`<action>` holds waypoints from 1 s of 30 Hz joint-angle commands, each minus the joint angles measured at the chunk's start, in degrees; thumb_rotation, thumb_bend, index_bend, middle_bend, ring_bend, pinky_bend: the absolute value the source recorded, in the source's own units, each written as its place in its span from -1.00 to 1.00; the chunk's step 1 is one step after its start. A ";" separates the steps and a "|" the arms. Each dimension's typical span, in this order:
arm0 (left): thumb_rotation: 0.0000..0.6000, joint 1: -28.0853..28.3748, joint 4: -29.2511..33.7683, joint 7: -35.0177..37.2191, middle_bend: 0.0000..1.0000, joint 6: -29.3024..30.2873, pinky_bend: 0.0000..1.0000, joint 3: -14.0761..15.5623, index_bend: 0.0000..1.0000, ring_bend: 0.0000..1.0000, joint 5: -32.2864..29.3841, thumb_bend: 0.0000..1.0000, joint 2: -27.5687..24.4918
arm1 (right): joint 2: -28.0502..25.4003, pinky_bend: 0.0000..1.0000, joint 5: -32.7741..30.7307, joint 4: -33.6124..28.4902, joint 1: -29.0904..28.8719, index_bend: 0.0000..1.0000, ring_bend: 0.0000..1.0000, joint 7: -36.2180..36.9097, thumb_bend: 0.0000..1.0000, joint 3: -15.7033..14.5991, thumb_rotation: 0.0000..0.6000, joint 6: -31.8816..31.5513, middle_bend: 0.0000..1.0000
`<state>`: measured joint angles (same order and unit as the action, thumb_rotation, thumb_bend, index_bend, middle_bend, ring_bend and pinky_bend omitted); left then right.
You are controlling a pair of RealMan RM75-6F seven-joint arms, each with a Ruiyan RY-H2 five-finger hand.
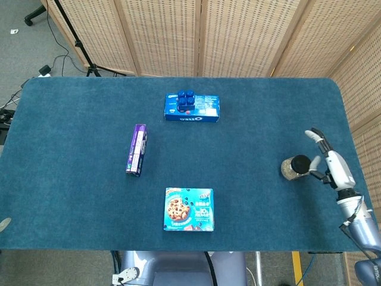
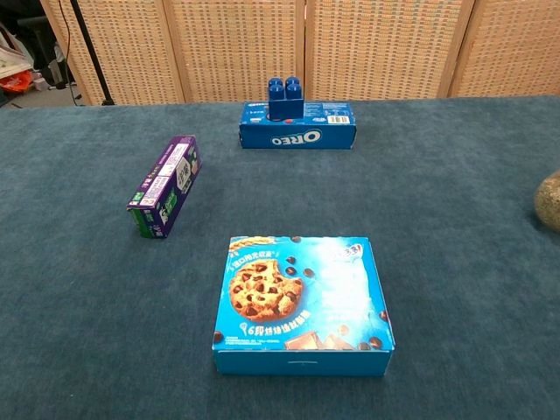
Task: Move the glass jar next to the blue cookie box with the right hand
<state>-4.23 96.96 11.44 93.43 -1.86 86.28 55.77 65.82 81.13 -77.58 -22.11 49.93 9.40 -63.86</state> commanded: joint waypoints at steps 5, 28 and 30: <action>1.00 -0.19 -0.32 1.18 -1.00 0.28 -1.00 0.12 -1.00 -1.00 0.37 -1.00 -0.28 | -4.73 -0.81 -6.62 0.38 -0.99 -0.81 -1.00 11.48 1.00 -1.16 1.00 14.94 -1.00; 1.00 -0.03 -0.63 1.43 -1.00 0.07 -1.00 0.41 -1.00 -1.00 1.08 -1.00 -0.29 | -7.99 -0.74 -4.56 -2.75 -3.56 -0.81 -1.00 25.67 1.00 -0.77 1.00 30.74 -1.00; 1.00 0.01 -0.60 1.39 -1.00 -0.03 -1.00 0.42 -1.00 -1.00 1.06 -1.00 -0.27 | -8.61 -0.73 -3.91 -4.07 -3.94 -0.81 -1.00 26.55 1.00 -0.71 1.00 31.64 -1.00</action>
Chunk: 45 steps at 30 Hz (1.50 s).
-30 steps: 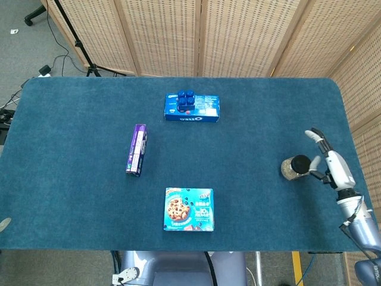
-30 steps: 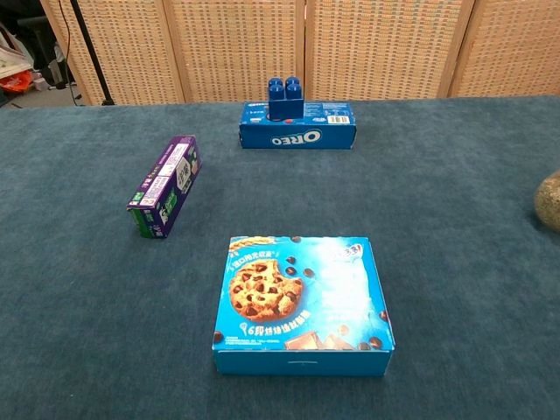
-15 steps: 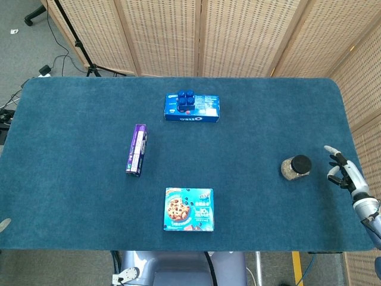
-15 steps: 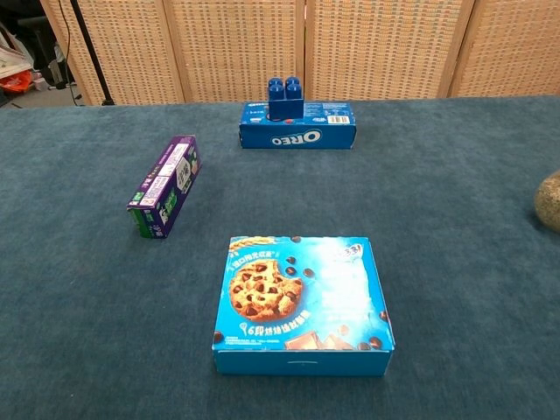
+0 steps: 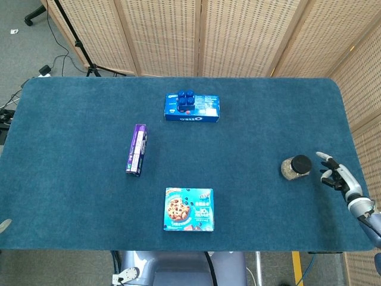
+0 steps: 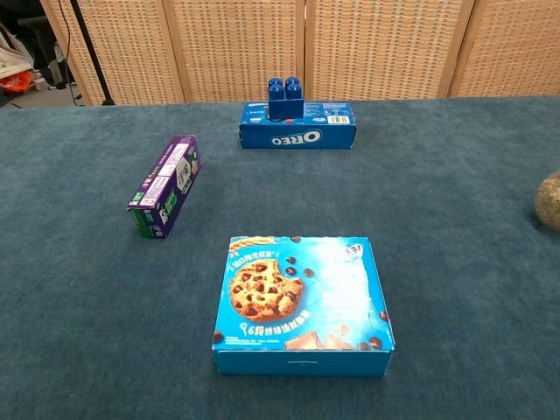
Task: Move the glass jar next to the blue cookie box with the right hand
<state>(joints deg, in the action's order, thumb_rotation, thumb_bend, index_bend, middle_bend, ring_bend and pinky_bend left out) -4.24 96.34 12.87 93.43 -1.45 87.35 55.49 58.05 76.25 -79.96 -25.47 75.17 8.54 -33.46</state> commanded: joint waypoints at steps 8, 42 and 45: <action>1.00 0.12 0.03 -0.38 -1.00 -0.17 -1.00 0.19 -1.00 -1.00 0.33 -1.00 0.09 | -2.20 -0.72 1.70 -6.98 -1.66 -0.81 -1.00 2.73 1.00 0.93 1.00 2.42 -1.00; 1.00 0.53 -0.17 0.53 -1.00 -1.06 -1.00 -0.02 -1.00 -1.00 -0.52 -1.00 -0.21 | 0.79 -0.72 -18.93 -25.62 -8.44 -0.81 -1.00 -16.47 1.00 6.87 1.00 5.23 -1.00; 1.00 0.57 -0.20 0.69 -1.00 -1.18 -1.00 0.00 -1.00 -1.00 -0.53 -1.00 -0.23 | 1.98 -0.72 -21.79 -26.54 -9.61 -0.81 -1.00 -19.10 1.00 6.82 1.00 4.78 -1.00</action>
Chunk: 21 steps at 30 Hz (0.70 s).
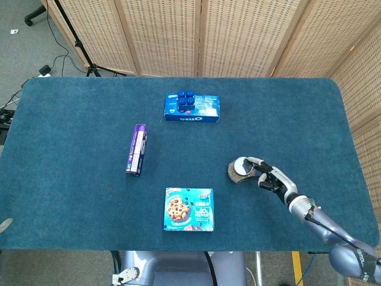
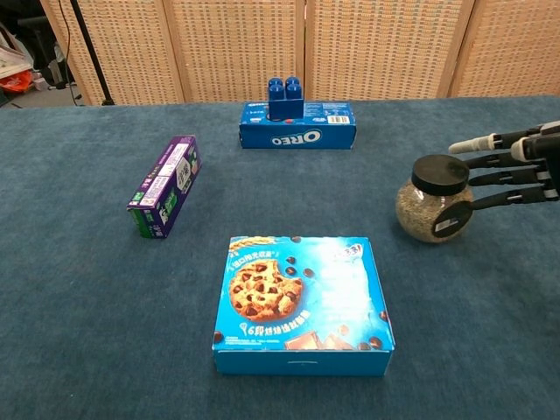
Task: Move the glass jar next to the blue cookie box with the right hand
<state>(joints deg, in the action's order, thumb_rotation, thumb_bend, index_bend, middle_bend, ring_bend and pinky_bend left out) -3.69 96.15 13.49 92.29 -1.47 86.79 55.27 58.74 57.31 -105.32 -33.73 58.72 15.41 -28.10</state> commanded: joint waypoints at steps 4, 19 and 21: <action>1.00 0.06 -0.03 0.09 -1.00 -0.13 -1.00 0.05 -1.00 -1.00 0.03 -1.00 -0.02 | 2.58 -0.72 -6.60 -2.21 -2.82 -0.81 -1.00 -5.80 1.00 -0.06 1.00 -1.38 -1.00; 1.00 0.55 0.19 -0.08 -1.00 -1.19 -1.00 -0.09 -1.00 -1.00 -0.64 -1.00 -0.10 | 7.01 -0.72 -23.46 -6.05 -11.33 -0.81 -1.00 -18.26 1.00 -0.41 1.00 -6.72 -1.00; 1.00 0.62 0.20 -0.05 -1.00 -1.37 -1.00 -0.10 -1.00 -1.00 -0.77 -1.00 -0.11 | 7.27 -0.72 -25.45 -6.85 -12.44 -0.81 -1.00 -19.77 1.00 -0.24 1.00 -7.78 -1.00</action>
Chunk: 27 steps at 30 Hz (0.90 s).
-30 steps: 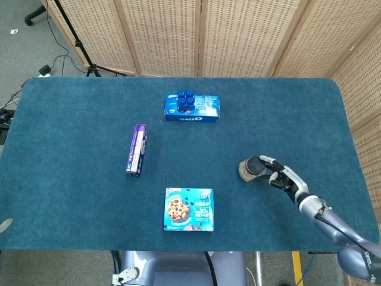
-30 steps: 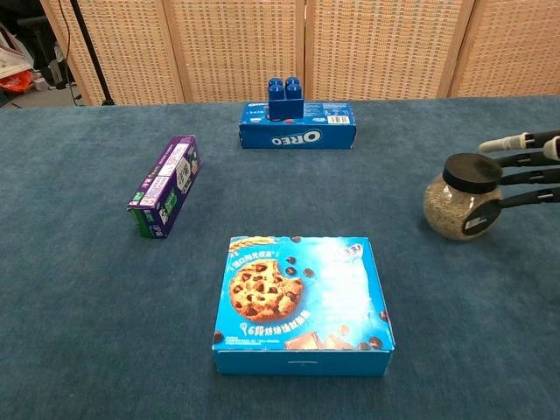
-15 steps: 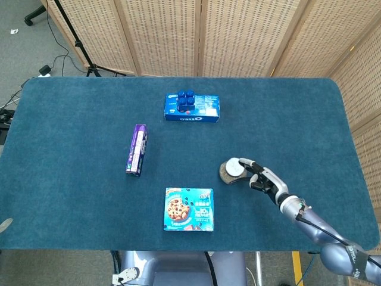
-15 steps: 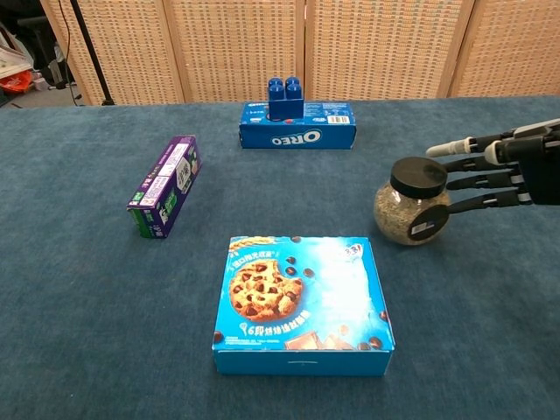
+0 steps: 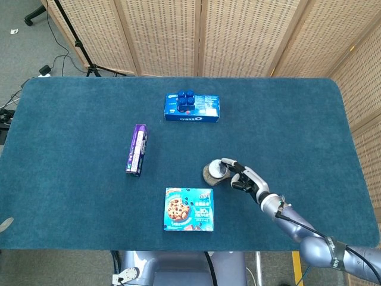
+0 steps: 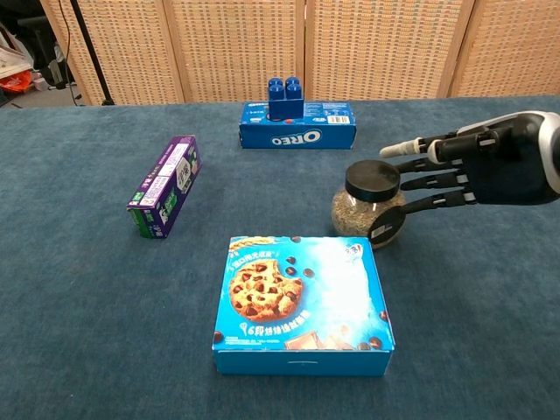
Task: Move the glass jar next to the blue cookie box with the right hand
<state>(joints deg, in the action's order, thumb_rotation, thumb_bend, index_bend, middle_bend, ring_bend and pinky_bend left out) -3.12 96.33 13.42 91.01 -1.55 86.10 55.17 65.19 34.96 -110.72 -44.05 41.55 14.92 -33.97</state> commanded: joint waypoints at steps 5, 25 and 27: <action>1.00 0.11 0.00 0.16 -1.00 -0.27 -1.00 -0.01 -1.00 -1.00 -0.17 -1.00 -0.09 | 2.04 -0.72 -8.50 -2.82 -5.39 -0.81 -1.00 -6.22 1.00 1.05 1.00 -4.01 -1.00; 1.00 0.13 -0.52 1.44 -1.00 -0.75 -1.00 -0.10 -1.00 -1.00 -0.92 -1.00 -0.26 | 5.83 -0.72 -19.30 -0.71 -11.17 -0.81 -1.00 -15.43 1.00 2.09 1.00 -7.26 -1.00; 1.00 0.10 -0.54 1.51 -1.00 -0.70 -1.00 -0.09 -1.00 -1.00 -0.89 -1.00 -0.25 | 5.70 -0.72 -19.80 -0.42 -11.02 -0.81 -1.00 -15.89 1.00 2.11 1.00 -7.05 -1.00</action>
<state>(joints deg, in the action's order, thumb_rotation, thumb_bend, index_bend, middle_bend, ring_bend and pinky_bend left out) -3.02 95.78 14.91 90.32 -1.64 85.21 54.92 70.96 15.30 -111.26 -55.13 25.81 17.00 -41.12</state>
